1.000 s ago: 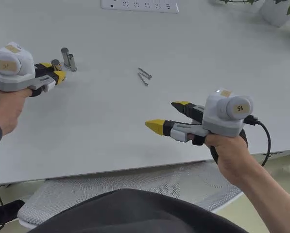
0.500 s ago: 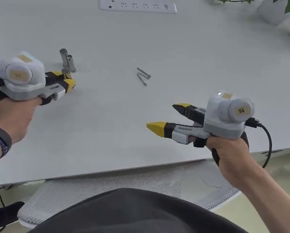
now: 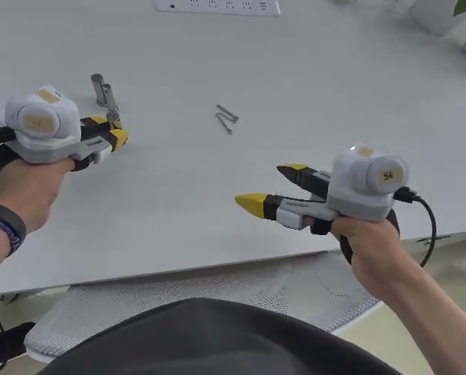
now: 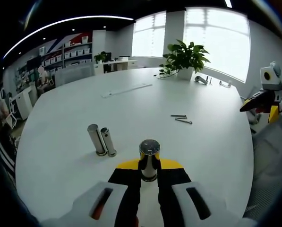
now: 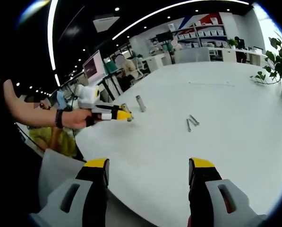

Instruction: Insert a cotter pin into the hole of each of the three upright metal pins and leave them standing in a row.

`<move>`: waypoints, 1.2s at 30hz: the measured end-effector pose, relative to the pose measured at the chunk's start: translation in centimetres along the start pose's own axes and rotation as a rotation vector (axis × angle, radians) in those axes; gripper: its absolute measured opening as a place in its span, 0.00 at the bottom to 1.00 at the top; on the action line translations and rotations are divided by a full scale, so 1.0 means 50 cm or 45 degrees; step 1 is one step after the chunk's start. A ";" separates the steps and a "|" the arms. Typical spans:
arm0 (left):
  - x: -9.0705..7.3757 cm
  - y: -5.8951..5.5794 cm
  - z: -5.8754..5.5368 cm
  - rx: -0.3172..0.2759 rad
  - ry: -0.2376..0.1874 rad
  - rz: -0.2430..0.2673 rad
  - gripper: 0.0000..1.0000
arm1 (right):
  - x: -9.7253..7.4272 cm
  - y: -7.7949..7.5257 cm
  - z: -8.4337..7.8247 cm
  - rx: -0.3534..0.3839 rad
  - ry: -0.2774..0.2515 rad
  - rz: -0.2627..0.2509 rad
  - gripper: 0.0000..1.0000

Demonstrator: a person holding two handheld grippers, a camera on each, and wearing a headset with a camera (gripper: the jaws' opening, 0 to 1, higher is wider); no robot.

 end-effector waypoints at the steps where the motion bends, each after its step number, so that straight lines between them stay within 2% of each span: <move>1: 0.001 -0.003 -0.003 -0.001 0.002 -0.004 0.10 | -0.002 0.001 -0.001 0.001 0.003 0.000 0.70; 12: 0.012 -0.021 -0.024 -0.011 0.018 -0.020 0.10 | -0.018 -0.002 -0.011 0.015 0.014 -0.014 0.70; 29: 0.007 -0.015 -0.053 -0.031 0.046 0.014 0.10 | -0.020 -0.006 -0.022 0.035 0.030 -0.017 0.70; 36: 0.010 -0.019 -0.054 -0.031 0.028 0.022 0.11 | -0.021 -0.010 -0.022 0.035 0.036 -0.013 0.70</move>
Point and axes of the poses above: the centre of the closed fingertips' face, and the gripper's own axes: x roughly forward along the fingers, y roughly to its left, z roughly out of its top, the point moved 6 cm from there along -x, roughly backward along the fingers, and after that the axes turned 13 degrees about -y, right-handed, at the moved point
